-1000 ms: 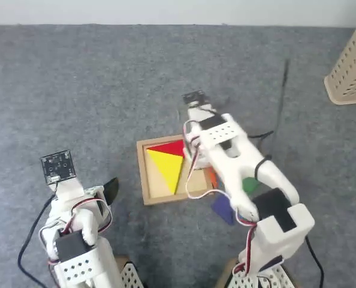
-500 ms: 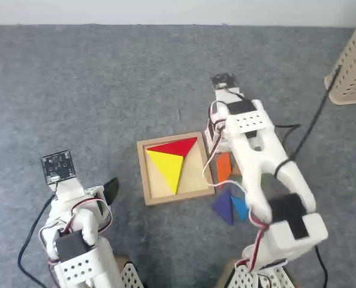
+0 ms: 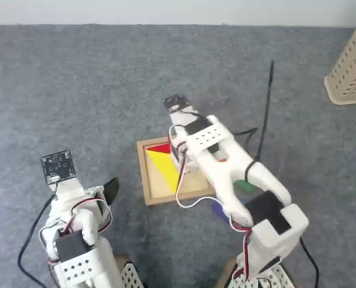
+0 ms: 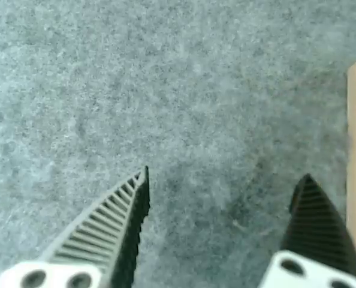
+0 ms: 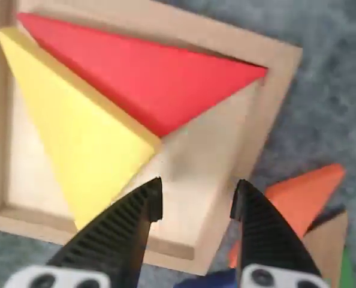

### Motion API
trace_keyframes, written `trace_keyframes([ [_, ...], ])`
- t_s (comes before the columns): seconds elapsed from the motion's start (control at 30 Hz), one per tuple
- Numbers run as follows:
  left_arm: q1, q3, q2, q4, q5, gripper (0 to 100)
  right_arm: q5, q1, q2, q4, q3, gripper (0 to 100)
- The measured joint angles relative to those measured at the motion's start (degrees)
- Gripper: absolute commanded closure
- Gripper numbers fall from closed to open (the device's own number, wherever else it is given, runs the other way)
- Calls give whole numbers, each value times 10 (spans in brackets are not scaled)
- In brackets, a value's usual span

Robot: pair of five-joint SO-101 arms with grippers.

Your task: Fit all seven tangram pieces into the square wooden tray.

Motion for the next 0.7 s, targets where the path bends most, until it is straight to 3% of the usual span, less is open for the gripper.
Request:
trace_keyframes([
  [0.3, 0, 0, 0, 0, 0, 646, -1, -70, 13, -5, 0, 803],
  [0.7, 0, 0, 0, 0, 0, 646, -1, -71, 13, -5, 0, 804],
])
